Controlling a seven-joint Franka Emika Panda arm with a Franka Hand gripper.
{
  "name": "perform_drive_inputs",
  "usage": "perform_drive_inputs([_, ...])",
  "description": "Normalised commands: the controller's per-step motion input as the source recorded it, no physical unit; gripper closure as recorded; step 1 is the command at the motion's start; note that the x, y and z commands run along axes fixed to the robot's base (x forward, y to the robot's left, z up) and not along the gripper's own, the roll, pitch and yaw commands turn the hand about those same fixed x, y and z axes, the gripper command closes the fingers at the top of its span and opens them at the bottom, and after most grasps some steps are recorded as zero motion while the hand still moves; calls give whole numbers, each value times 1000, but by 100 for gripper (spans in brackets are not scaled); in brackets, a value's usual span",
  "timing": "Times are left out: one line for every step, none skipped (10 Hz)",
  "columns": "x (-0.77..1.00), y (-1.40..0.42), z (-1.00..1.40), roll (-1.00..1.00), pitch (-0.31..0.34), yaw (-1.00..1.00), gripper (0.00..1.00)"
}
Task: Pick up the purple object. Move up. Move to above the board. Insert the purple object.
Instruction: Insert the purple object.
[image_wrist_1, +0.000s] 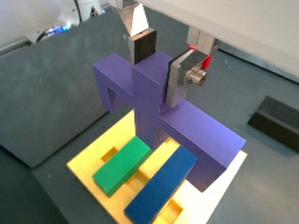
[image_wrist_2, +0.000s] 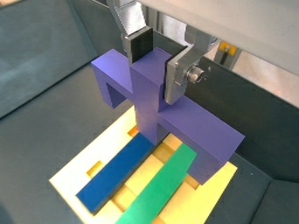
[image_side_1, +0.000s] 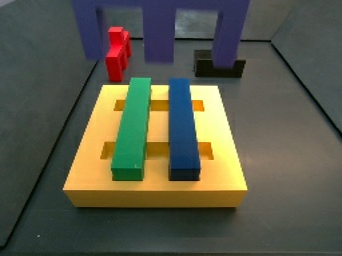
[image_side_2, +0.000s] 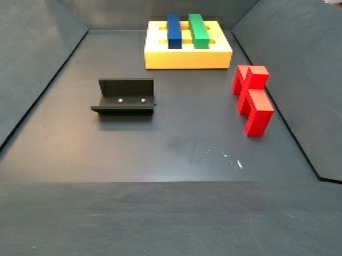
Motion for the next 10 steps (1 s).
perform_drive_inputs([0,-351,-580,329,0,109,100])
perform_drive_inputs([0,-234,-591,340,0,140,100])
perform_drive_inputs([-143,-117,-669,186,-20,43,100])
perform_drive_inputs([-277,-57,-623,0,-141,49,100])
perform_drive_inputs([-314,-91,-460,-1,-187,34,100])
perform_drive_inputs([-183,-74,-331,-94,-167,40,100])
perform_drive_inputs([-63,-66,-174,-211,-173,134,100])
perform_drive_inputs([0,-97,-129,-211,-126,137,100])
perform_drive_inputs([180,-134,-137,-110,-53,89,100])
perform_drive_inputs([283,-151,-140,-31,-1,103,100])
